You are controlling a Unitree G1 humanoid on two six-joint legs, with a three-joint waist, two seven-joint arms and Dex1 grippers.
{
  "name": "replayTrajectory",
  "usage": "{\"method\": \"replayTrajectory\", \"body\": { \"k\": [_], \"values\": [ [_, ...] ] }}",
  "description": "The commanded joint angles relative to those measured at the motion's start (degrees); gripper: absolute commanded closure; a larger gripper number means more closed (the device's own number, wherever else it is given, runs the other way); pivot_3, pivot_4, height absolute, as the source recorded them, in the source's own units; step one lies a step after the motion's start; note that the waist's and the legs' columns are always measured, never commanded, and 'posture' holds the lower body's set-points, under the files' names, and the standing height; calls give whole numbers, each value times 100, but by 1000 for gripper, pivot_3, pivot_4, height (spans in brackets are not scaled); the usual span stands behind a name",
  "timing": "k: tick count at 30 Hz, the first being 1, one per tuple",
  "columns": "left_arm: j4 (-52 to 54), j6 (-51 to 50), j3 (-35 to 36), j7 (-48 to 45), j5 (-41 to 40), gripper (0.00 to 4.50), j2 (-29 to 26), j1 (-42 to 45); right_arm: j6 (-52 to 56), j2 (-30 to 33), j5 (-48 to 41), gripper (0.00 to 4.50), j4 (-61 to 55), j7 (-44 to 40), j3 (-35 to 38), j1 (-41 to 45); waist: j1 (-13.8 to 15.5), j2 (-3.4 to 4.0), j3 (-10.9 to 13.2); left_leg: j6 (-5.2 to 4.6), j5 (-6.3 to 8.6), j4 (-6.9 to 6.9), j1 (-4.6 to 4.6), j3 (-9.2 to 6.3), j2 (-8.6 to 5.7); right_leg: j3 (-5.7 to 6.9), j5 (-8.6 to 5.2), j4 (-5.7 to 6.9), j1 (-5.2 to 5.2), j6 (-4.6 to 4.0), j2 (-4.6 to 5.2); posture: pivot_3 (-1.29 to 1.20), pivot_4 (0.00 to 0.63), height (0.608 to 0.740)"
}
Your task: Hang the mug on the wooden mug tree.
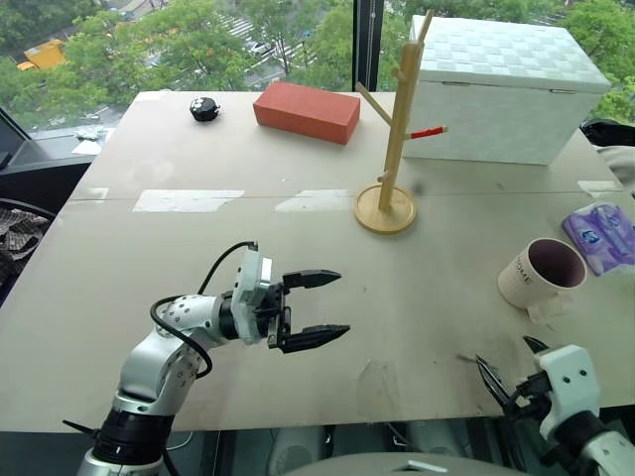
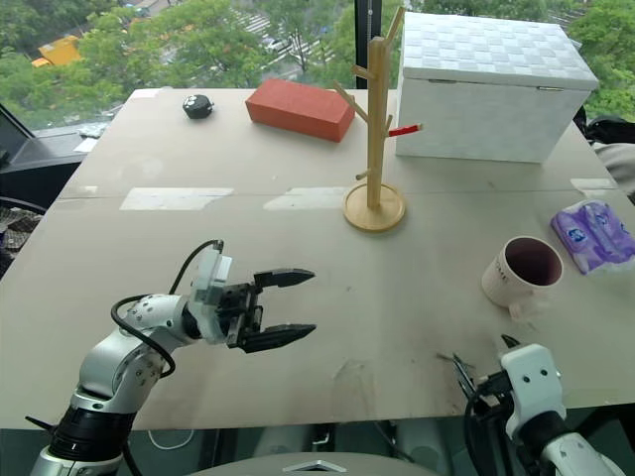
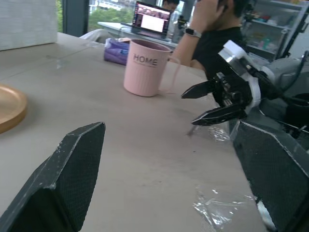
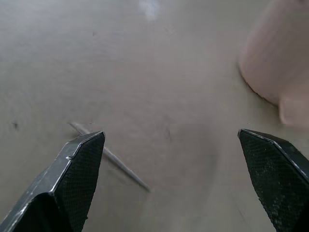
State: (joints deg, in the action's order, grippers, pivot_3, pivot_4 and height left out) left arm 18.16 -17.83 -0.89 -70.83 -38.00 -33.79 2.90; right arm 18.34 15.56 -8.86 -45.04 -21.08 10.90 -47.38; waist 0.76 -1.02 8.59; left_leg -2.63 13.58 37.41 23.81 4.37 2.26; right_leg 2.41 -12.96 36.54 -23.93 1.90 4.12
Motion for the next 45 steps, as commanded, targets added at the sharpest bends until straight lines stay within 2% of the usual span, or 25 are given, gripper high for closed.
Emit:
{"method": "replayTrajectory", "body": {
  "k": [1, 6, 10, 16, 23, 27, 31, 32, 34, 35, 39, 45],
  "values": [
    [-43, 190, -75, -316, -3, 0, -43, 145, -64, -323, 1, 30, -184, 438, 297, -63, -1, 2, 0, 2, 1, 1, -1, -2, 0, 1, 0, 0, 1, 0, 2, 0, 150, 740],
    [-141, 278, -117, -438, 78, 0, -34, 264, 21, -674, 80, 30, -114, 897, 524, 257, -14, 6, 1, 4, 2, 0, -1, -8, 0, 4, 1, 0, 1, 0, 11, 0, 150, 740],
    [-77, 294, -122, -413, 82, 0, -29, 197, 180, -838, 186, 30, 7, 1327, 604, 847, -11, 8, 3, 3, 1, -5, 3, -6, 0, 4, 1, -4, -3, -1, 6, 0, 150, 740],
    [1, 324, -77, -244, 109, 0, 4, 119, 656, -972, 553, 30, 283, 1943, 524, 1791, 0, 8, 3, -21, -13, -4, 3, -4, -2, 4, 1, -5, -2, -2, 2, 0, 150, 740],
    [148, 375, -16, -84, 107, 0, -11, -91, 1160, -1017, 970, 30, 511, 2447, 681, 2261, -6, 11, 4, -22, -13, -4, 4, 0, -3, 0, 1, -4, 2, -2, -1, 0, 150, 740],
    [160, 394, -11, -17, 109, 0, 5, -123, 1169, -930, 1010, 1186, 749, 2504, 798, 2630, -8, 10, 4, -23, -14, -3, 3, 3, -3, -1, 1, -3, 2, -1, -6, 0, 150, 740],
    [159, 409, -28, 13, 112, 0, -10, -104, 1140, -897, 1011, 3245, 905, 2468, 806, 2887, -10, 11, 4, -23, -14, -2, 1, 5, -3, -2, 1, 0, 3, -1, -12, 0, 150, 740],
    [181, 390, -35, 48, 107, 0, -1, -84, 1105, -878, 1014, 3456, 957, 2448, 800, 2934, -8, 11, 4, -23, -14, -2, 1, 5, -4, -2, 1, 0, 2, -1, -13, 0, 150, 740],
    [215, 351, -53, 110, 99, 0, 17, -41, 1025, -823, 1004, 4314, 1046, 2382, 800, 3005, -9, 11, 4, -24, -14, -3, 1, 5, -4, -2, 2, 1, 3, -1, -25, 0, 150, 740],
    [226, 342, -59, 132, 94, 0, 18, -32, 949, -790, 988, 4453, 1088, 2328, 801, 3024, -10, 9, 2, -24, -14, -3, 1, 8, -4, -5, 2, 1, 3, -1, -30, 0, 150, 740],
    [308, 300, -49, 267, 61, 0, 46, -76, 636, -510, 727, 4453, 1209, 1852, 831, 3137, -7, 5, 0, -24, -14, -3, 1, 6, -5, -4, 1, 0, 6, -1, -33, 0, 150, 740],
    [658, 146, 122, 743, -193, 0, 206, -403, 357, 539, -230, 4453, 1502, 282, 827, 3875, -148, 8, 2, -26, -15, 0, -9, 25, -4, -13, 3, 6, 5, 2, -37, 0, 150, 740]
  ]
}}
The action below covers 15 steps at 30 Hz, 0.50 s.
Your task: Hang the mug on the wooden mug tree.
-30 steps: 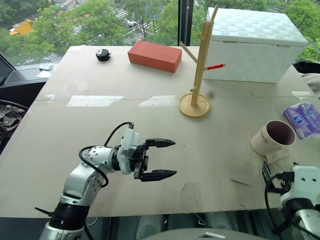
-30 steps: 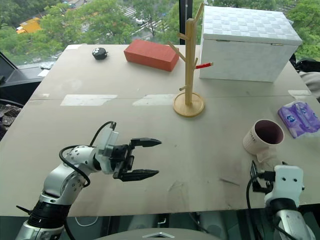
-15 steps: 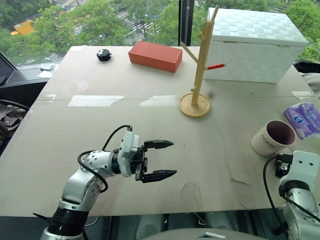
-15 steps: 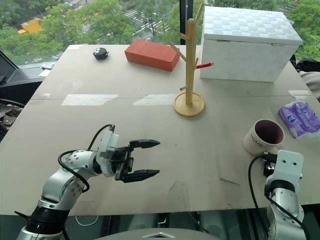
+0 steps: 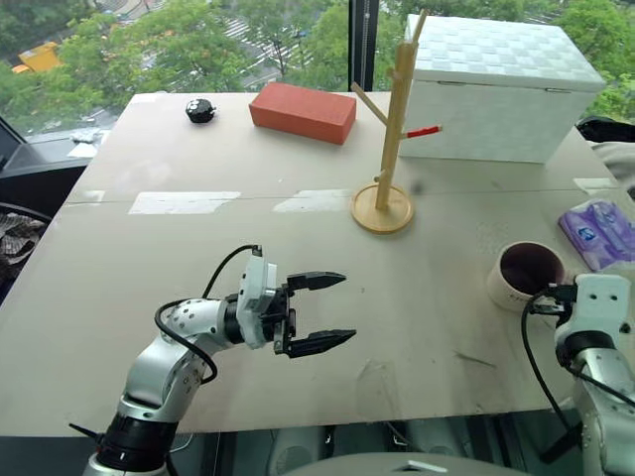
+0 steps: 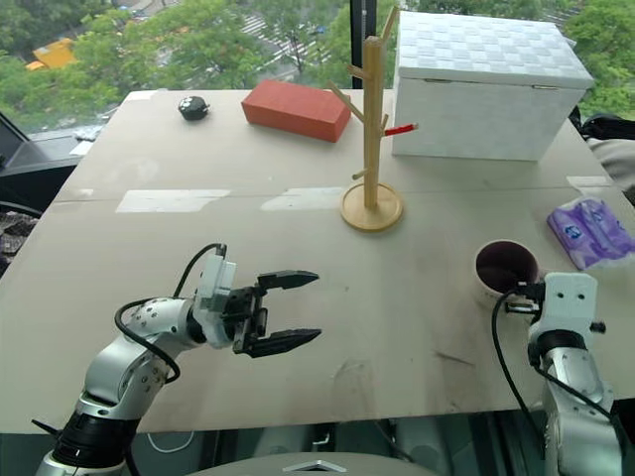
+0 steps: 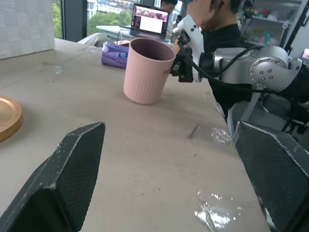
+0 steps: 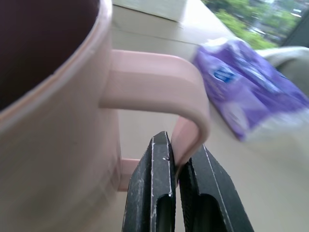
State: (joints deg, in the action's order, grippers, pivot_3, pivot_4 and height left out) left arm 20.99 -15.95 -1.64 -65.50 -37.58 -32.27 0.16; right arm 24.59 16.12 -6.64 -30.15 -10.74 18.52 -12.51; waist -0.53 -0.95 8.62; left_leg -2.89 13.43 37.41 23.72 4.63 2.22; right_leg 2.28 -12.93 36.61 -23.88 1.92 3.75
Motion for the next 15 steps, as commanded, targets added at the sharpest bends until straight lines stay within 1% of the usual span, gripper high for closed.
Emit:
{"method": "replayTrajectory", "body": {
  "k": [1, 5, 8, 9, 11, 13, 15],
  "values": [
    [427, -58, 238, 287, -276, 0, 74, -194, -268, 708, -605, 4453, 142, -1033, 60, 607, -19, -1, 0, 0, 0, 1, -2, -1, 0, 0, 0, 3, 1, 0, -1, 0, 150, 740],
    [455, 13, 464, 558, -288, 0, 147, -385, -346, 1877, -1001, 4453, 1433, -2413, -205, 2254, -42, 3, 6, -1, 0, 4, -9, 8, -1, -7, 1, 10, 0, -1, -6, 0, 150, 740],
    [488, 17, 590, 701, -322, 0, 164, -432, -502, 2399, -994, 4453, 2729, -3331, -704, 3686, -22, 1, 8, -1, -1, 4, -8, 2, -1, -4, 3, 11, -2, -7, -14, 0, 150, 740],
    [552, 15, 622, 763, -331, 0, 176, -489, -600, 2476, -949, 4453, 3261, -3653, -910, 4257, -21, 2, 9, -1, 0, 4, -8, -1, 0, -2, 12, 11, -1, -23, -17, 0, 150, 740],
    [681, 18, 661, 866, -343, 0, 201, -614, -776, 2534, -885, 4453, 4057, -4125, -1205, 5049, -17, 2, 12, -1, 0, 1, -2, -2, -1, -2, 14, 10, -3, -27, -20, 0, 150, 740],
    [835, 43, 733, 994, -357, 0, 236, -808, -1047, 2479, -693, 4453, 4941, -4598, -1593, 5905, -13, 1, 12, -1, 0, -1, 3, 0, -1, -3, 17, 7, -4, -21, -19, 0, 150, 740],
    [954, 70, 798, 1106, -372, 0, 274, -965, -1309, 2386, -506, 4453, 5678, -4897, -1871, 6557, -11, 3, 15, -1, 0, -4, 8, 5, -1, -5, 25, -1, -6, -7, -17, 0, 150, 740]
  ]
}}
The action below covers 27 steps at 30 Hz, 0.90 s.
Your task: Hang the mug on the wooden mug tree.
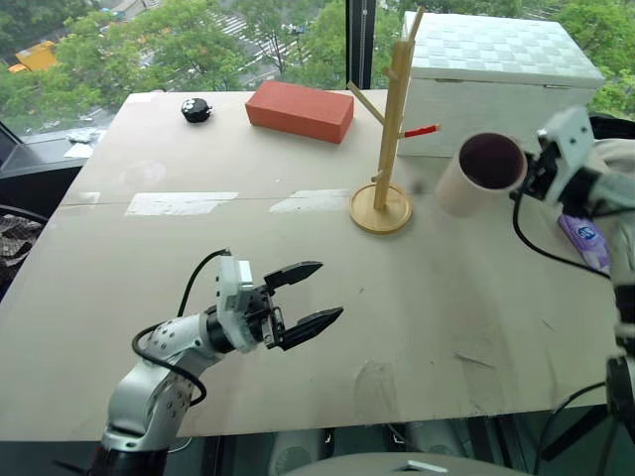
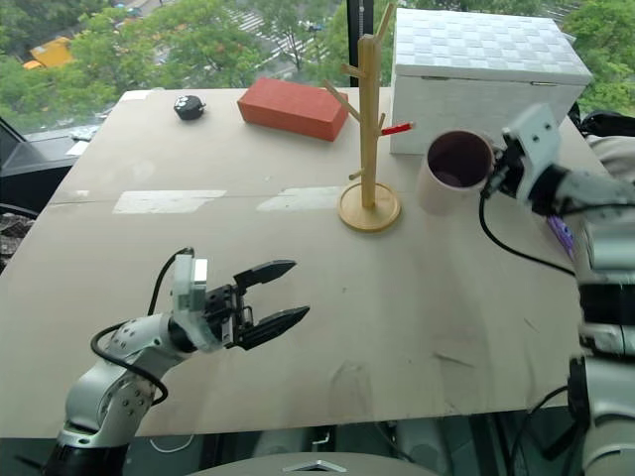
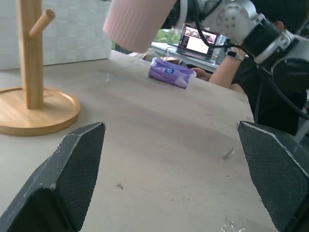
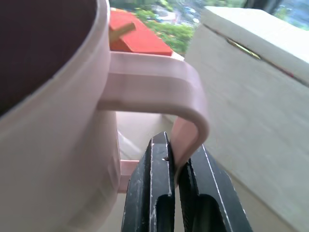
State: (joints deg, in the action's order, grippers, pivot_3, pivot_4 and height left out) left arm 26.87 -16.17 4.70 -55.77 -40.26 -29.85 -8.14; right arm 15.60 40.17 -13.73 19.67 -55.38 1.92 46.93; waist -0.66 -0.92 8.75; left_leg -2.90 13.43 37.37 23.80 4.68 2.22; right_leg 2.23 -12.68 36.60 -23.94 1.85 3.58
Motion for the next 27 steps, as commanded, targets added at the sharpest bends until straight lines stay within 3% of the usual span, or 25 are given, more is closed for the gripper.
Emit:
{"method": "replayTrajectory", "body": {
  "k": [1, 7, 17, 20, 23, 26, 27],
  "values": [
    [415, 135, 219, 158, -152, 0, 71, -238, -547, -105, 264, 4453, 1034, -601, -328, 934, 0, 0, 3, 0, 0, 0, 2, 0, 0, 1, 0, -4, -1, 1, 1, 0, 150, 740],
    [658, 426, 800, 126, -803, 0, 375, -765, -1014, -606, 655, 4453, 2541, -1160, -747, 2322, -1, 3, 9, 0, 1, -1, 4, 11, 3, -1, 1, -6, -6, 1, 8, 0, 150, 740],
    [824, 1149, 987, 339, -575, 0, 761, -915, -1479, -1075, 1547, 4453, 3993, -1190, -1305, 3185, -31, 6, 11, 0, 0, 7, -2, 22, -2, -1, -9, 11, -9, -21, 23, 0, 150, 740],
    [769, 1240, 921, 434, -484, 0, 835, -842, -1551, -1203, 1650, 3680, 4319, -1116, -1264, 3315, -29, 7, 12, 0, 0, 6, -2, 22, 1, -1, -9, 16, -12, -22, 20, 0, 150, 740],
    [681, 1317, 878, 514, -413, 0, 893, -740, -1646, -1155, 1769, 2386, 4412, -654, -1176, 3357, -16, 8, 12, 1, 0, 5, -1, 24, 2, -2, -9, 16, -13, -22, 19, 0, 150, 740],
    [638, 1309, 858, 587, -386, 0, 904, -631, -1505, -842, 1608, 1056, 4108, -1044, -1014, 3217, 6, 9, 13, 1, 0, 5, 5, 26, -2, -1, -8, 13, -15, -21, 24, 0, 150, 740],
    [633, 1268, 831, 604, -397, 0, 893, -596, -1394, -692, 1493, 1056, 3920, -1162, -899, 3115, 14, 9, 13, 0, 0, 6, 5, 26, -3, -1, -8, 12, -15, -21, 25, 0, 150, 740]
  ]
}}
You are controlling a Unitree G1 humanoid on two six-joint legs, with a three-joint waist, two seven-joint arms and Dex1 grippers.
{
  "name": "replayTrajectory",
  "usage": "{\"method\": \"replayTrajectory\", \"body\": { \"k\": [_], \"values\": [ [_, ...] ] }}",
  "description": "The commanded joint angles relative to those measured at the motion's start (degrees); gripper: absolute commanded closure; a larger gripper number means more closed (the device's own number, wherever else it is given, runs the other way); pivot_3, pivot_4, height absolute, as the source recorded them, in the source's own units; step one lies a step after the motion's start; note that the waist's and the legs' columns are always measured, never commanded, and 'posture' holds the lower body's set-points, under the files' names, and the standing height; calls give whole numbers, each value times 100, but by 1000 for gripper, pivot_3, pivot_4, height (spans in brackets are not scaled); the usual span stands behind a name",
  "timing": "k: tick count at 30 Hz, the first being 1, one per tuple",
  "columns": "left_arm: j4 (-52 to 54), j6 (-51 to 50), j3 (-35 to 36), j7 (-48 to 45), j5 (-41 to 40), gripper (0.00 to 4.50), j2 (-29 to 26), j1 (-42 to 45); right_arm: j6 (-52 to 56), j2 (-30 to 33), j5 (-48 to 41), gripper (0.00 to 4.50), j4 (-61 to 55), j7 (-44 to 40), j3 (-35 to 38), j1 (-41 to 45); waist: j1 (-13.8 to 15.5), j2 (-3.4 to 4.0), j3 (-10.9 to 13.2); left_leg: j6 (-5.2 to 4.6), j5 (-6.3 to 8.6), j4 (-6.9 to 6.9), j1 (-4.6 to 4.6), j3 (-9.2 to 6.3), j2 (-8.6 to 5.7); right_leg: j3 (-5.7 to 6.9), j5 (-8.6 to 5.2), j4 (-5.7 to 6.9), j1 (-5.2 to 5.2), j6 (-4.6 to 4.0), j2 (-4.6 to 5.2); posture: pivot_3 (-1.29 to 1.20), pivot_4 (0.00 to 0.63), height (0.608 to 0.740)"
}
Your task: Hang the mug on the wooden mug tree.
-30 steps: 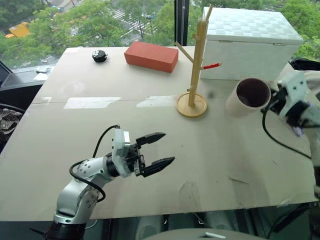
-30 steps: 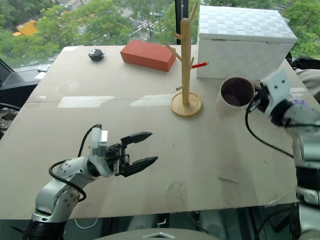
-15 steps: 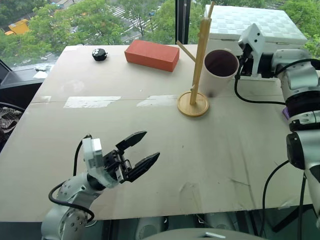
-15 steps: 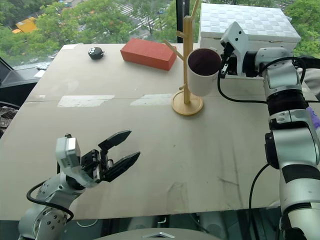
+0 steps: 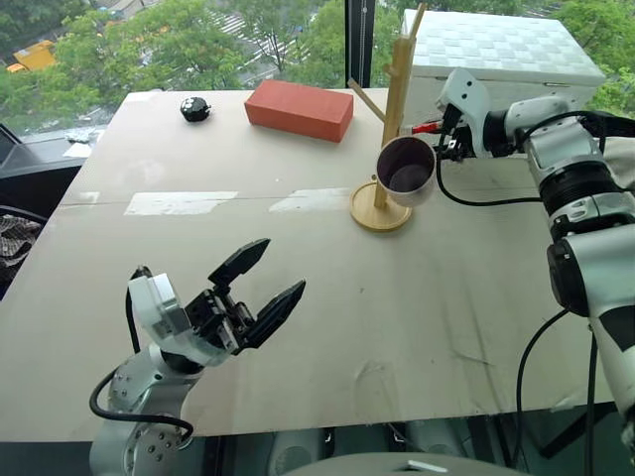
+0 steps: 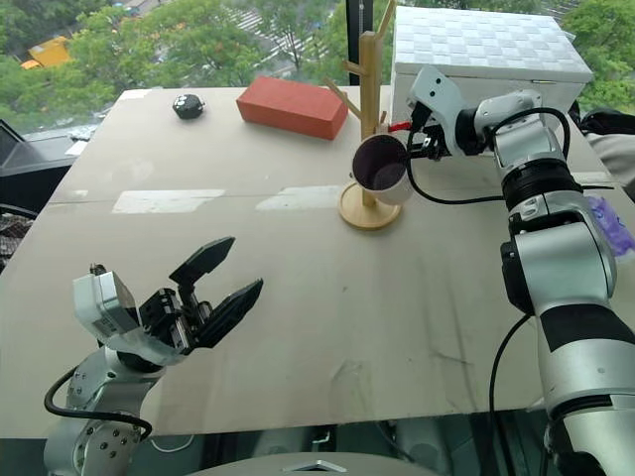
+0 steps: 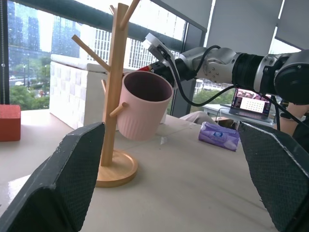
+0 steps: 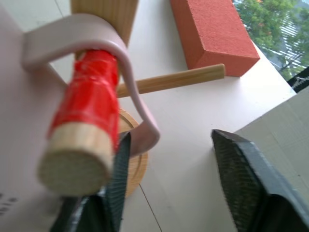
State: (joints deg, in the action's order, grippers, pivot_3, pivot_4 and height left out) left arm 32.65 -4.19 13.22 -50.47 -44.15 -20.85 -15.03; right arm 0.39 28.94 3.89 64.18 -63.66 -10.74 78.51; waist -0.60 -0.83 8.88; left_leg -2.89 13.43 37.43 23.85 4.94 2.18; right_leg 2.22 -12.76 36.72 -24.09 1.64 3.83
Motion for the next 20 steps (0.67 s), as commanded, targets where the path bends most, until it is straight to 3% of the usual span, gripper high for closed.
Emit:
{"method": "replayTrajectory", "body": {
  "k": [1, 4, 10, 15, 20],
  "values": [
    [39, 28, -54, 84, -18, 0, -22, 142, 205, 619, -364, 1056, -803, -421, 473, -218, 22, 0, 0, 0, 0, 0, 1, 0, -1, 0, 0, -1, 0, 0, 2, 0, 150, 740],
    [-49, -121, -162, 162, 5, 0, -77, 363, 742, 1167, -795, 1056, -2092, -711, 850, -1093, 57, -2, -1, -2, 2, 0, 2, -5, -4, 7, 1, -7, 7, 3, 7, 0, 150, 740],
    [-297, -923, -466, 421, 196, 0, -582, 722, 2673, 1834, -1970, 1056, -5931, -269, 2193, -4378, 128, 0, -4, -3, 2, -5, -7, -22, 4, 16, 12, -1, 17, 24, 0, 0, 150, 740],
    [-580, -1316, -753, 492, 785, 0, -1029, 616, 2748, 1372, -2080, 1056, -7859, 638, 3097, -7253, 132, 7, -4, -2, 3, -3, -13, -22, 6, 12, 9, 0, 17, 25, -15, 0, 150, 740],
    [-729, -1454, -781, 194, 861, 0, -1319, 451, 2626, 606, -2231, 1056, -8748, 1461, 3599, -8706, 112, 8, -4, -2, 3, 6, -20, -16, 8, 3, -15, 1, 18, 28, -12, 0, 150, 740]
  ]
}}
